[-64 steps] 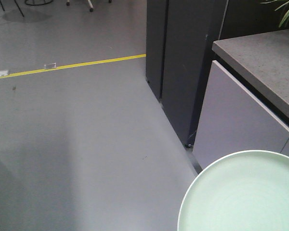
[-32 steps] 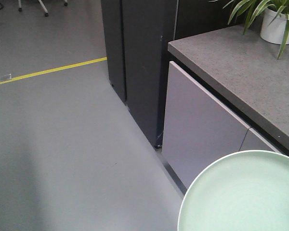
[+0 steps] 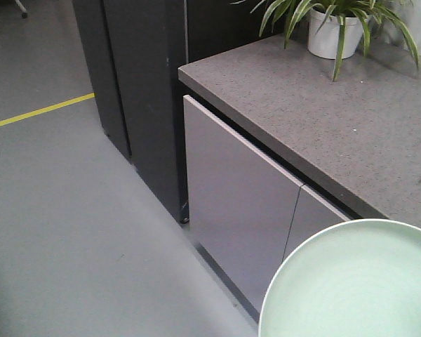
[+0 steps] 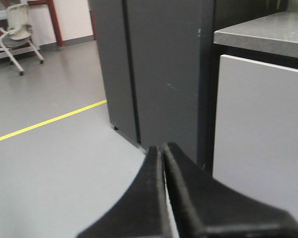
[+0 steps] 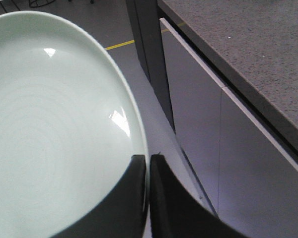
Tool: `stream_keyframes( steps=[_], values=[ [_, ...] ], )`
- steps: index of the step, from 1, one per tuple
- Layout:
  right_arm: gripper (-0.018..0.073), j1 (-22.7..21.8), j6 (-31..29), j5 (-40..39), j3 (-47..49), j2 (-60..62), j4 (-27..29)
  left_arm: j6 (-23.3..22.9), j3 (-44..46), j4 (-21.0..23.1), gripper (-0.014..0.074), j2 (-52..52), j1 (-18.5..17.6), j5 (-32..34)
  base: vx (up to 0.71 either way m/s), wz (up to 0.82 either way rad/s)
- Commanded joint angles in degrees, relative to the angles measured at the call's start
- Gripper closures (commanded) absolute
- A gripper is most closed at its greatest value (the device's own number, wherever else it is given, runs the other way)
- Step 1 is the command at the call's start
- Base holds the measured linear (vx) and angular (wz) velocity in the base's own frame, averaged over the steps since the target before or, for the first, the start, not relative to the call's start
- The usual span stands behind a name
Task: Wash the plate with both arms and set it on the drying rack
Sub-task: 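Turn the base toward the counter with the sink, plate held, then drive up to the sink and stop in front of the drying rack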
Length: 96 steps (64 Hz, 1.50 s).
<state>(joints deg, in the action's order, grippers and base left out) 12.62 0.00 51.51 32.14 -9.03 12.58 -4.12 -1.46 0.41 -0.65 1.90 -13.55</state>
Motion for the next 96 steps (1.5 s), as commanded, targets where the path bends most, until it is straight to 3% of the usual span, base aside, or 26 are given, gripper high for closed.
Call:
stream_keyframes(
  steps=[1,96],
  values=[
    [0.0561,-0.22,0.00,-4.29,1.32,-0.71,0.34,-0.44,1.40,0.13,0.0603,-0.86,-0.04,4.20,0.08,-0.31],
    [0.0561,-0.22,0.00,-4.24,1.32,-0.71,0.34,-0.44,1.40,0.13,0.0603,-0.86,-0.04,4.20,0.08,-0.37]
  ],
)
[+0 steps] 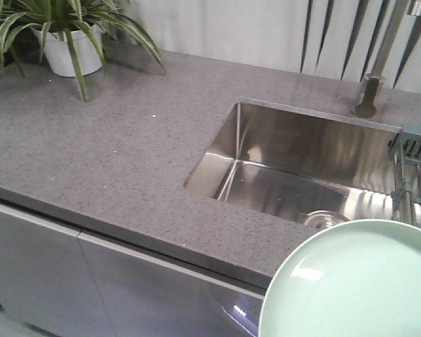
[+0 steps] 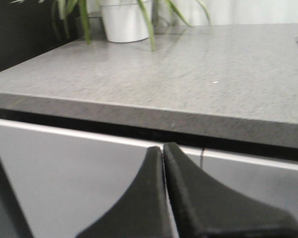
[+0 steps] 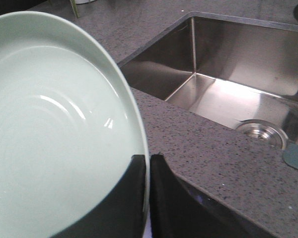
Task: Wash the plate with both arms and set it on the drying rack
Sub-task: 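Drive up to the sink and stop in front of the drying rack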
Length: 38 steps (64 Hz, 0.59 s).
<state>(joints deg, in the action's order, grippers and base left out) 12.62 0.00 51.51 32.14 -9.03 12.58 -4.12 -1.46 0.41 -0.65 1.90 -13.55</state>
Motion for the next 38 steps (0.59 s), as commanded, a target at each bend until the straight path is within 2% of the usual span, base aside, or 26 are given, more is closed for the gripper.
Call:
stream_keyframes(
  steps=[1,38],
  values=[
    [0.0561,-0.22,0.00,-4.24,1.32,-0.71,0.34,-0.44,1.40,0.13,0.0603,-0.86,-0.04,4.20,0.07,-0.38],
    [0.0561,-0.22,0.00,-4.24,1.32,-0.71,0.34,-0.44,1.40,0.13,0.0603,-0.86,-0.04,4.20,0.06,-0.32]
  ],
)
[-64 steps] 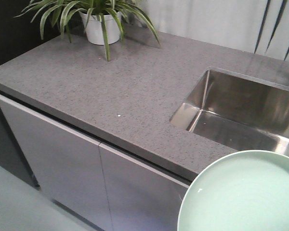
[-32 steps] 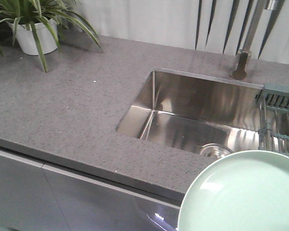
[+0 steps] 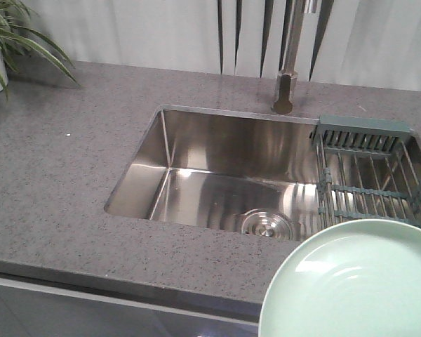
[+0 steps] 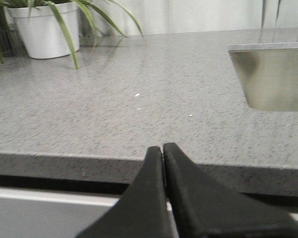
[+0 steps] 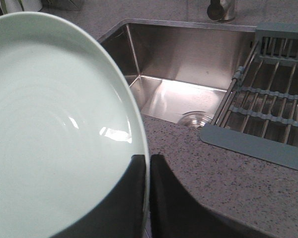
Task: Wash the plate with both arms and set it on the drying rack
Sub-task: 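Drive up to the sink and stop in front of the drying rack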
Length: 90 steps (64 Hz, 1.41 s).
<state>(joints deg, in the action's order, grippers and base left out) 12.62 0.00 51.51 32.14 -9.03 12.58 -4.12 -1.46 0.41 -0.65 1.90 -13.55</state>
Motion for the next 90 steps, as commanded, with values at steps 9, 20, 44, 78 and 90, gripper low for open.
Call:
stream_keyframes(
  steps=[9,20,44,78,90],
  values=[
    [0.0561,-0.22,0.00,-4.24,1.32,-0.71,0.34,-0.44,1.40,0.13,0.0603,-0.86,-0.04,4.20,0.04,-0.21],
    [0.0561,-0.22,0.00,-4.24,1.32,-0.71,0.34,-0.44,1.40,0.13,0.0603,-0.86,-0.04,4.20,0.04,-0.21],
    [0.0561,-0.22,0.00,-4.24,1.32,-0.71,0.34,-0.44,1.40,0.13,0.0603,-0.86,-0.04,4.20,0.04,-0.19],
    [0.0561,-0.22,0.00,-4.24,1.32,-0.71,0.34,-0.44,1.40,0.13,0.0603,-0.86,-0.04,4.20,0.04,-0.11],
    [0.0561,-0.22,0.00,-4.24,1.32,-0.71,0.34,-0.44,1.40,0.13,0.0603,-0.86,-0.04,4.20,0.03,-0.04]
  ],
)
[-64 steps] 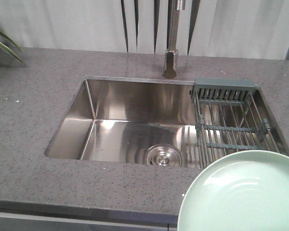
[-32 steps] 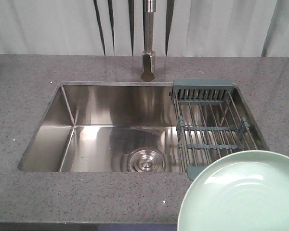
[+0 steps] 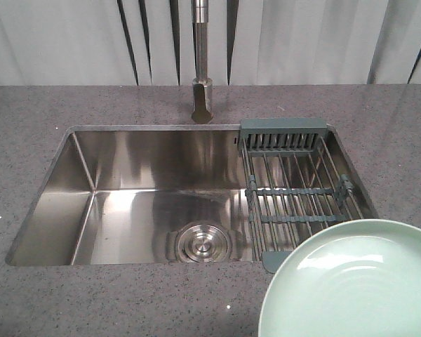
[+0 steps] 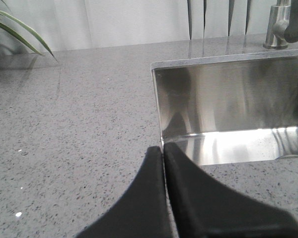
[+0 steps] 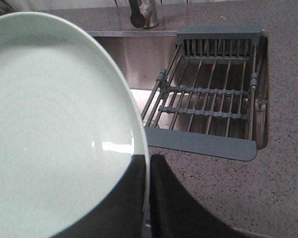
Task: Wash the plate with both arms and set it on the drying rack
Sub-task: 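Drive up to the sink and stop in front of the drying rack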
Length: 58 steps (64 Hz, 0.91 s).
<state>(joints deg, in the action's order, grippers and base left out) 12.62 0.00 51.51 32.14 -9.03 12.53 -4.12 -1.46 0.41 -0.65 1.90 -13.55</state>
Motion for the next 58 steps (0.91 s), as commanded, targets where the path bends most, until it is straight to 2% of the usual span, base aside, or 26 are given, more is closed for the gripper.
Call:
stream_keyframes(
  steps=[1,58],
  values=[
    [0.0561,-0.22,0.00,-4.24,1.32,-0.71,0.39,-0.44,1.40,0.13,0.0603,-0.86,-0.04,4.20,0.03,-0.04],
    [0.0561,-0.22,0.00,-4.24,1.32,-0.71,0.39,-0.44,1.40,0.13,0.0603,-0.86,-0.04,4.20,0.03,-0.01]
  ],
)
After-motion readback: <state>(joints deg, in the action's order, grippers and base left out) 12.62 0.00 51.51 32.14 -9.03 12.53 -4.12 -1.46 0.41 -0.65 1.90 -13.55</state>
